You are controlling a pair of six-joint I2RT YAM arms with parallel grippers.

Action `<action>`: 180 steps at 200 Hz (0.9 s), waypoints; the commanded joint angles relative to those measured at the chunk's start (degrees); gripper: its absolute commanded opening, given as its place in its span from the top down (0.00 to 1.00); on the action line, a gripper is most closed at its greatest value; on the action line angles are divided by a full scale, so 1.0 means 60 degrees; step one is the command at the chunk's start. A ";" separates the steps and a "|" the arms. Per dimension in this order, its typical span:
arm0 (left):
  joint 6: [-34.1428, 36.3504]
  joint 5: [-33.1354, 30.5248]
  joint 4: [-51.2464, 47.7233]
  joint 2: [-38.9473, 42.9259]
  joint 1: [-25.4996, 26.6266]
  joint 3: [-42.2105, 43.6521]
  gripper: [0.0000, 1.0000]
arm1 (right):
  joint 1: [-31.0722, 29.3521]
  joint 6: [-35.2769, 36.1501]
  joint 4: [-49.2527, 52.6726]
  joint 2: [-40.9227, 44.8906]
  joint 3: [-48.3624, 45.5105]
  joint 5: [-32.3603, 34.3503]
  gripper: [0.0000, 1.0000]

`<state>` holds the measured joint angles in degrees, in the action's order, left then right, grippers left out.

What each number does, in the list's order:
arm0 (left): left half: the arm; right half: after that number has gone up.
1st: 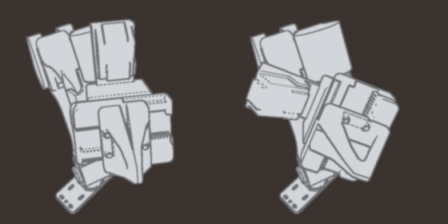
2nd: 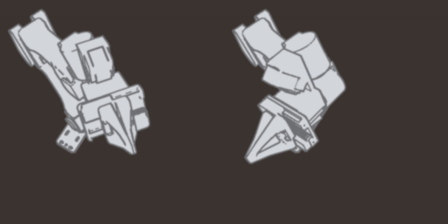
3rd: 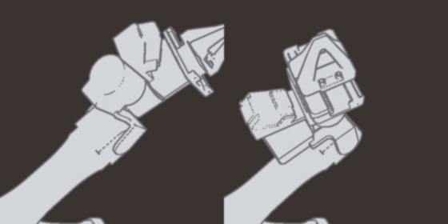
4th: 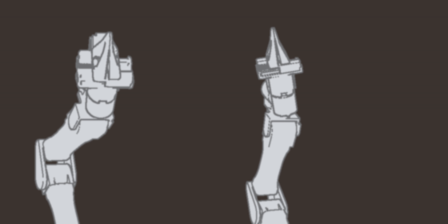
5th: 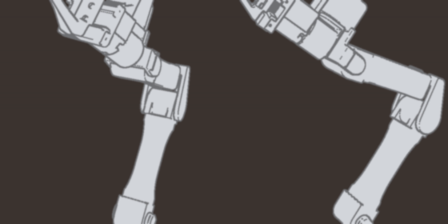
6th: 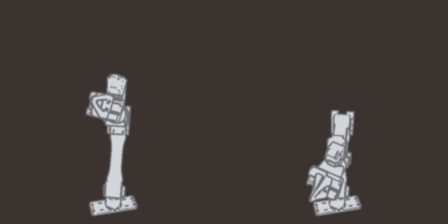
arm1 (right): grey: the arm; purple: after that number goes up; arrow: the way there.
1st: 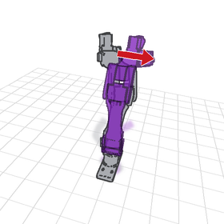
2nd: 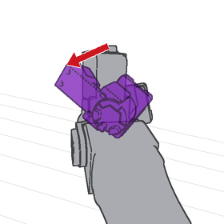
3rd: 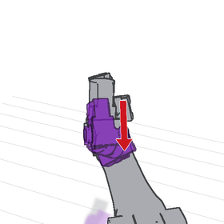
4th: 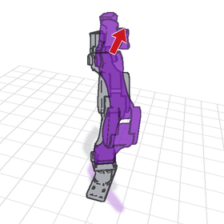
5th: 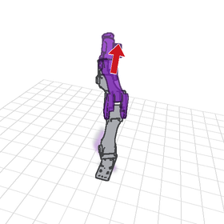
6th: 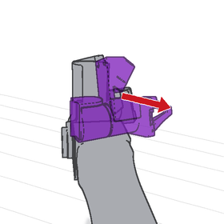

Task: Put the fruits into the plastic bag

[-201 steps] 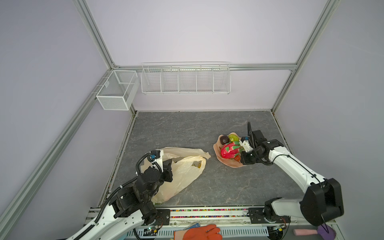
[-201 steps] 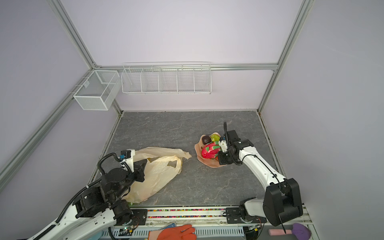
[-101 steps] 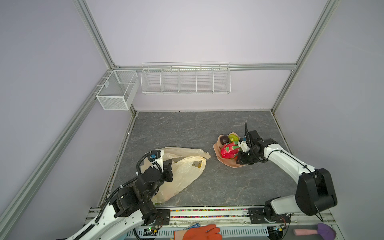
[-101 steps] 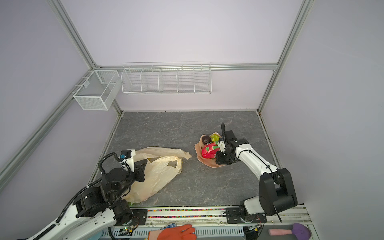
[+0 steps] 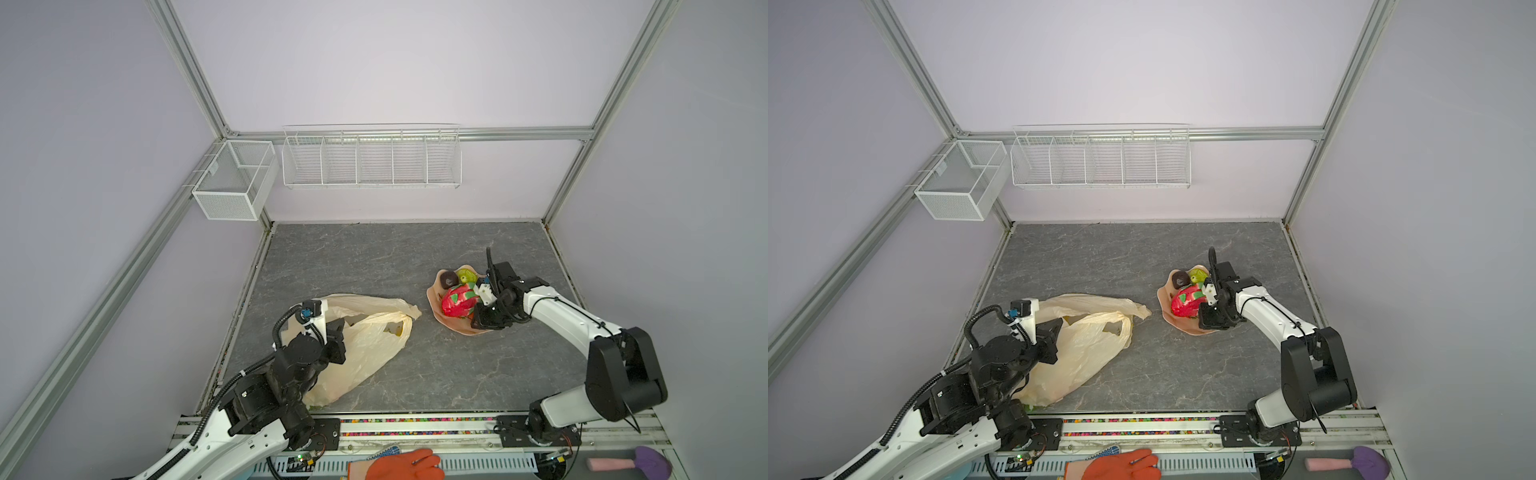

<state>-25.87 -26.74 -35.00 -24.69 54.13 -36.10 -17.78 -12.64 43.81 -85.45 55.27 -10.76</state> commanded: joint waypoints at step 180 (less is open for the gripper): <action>-0.0054 -0.0040 -0.0040 0.0036 -0.0002 0.0054 1.00 | 0.0006 0.0016 0.0242 -0.0027 -0.0140 0.0266 0.92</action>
<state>-25.87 -26.74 -35.00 -24.69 54.13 -36.10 -17.76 -12.51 44.10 -86.17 55.24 -9.87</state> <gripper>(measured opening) 0.047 0.094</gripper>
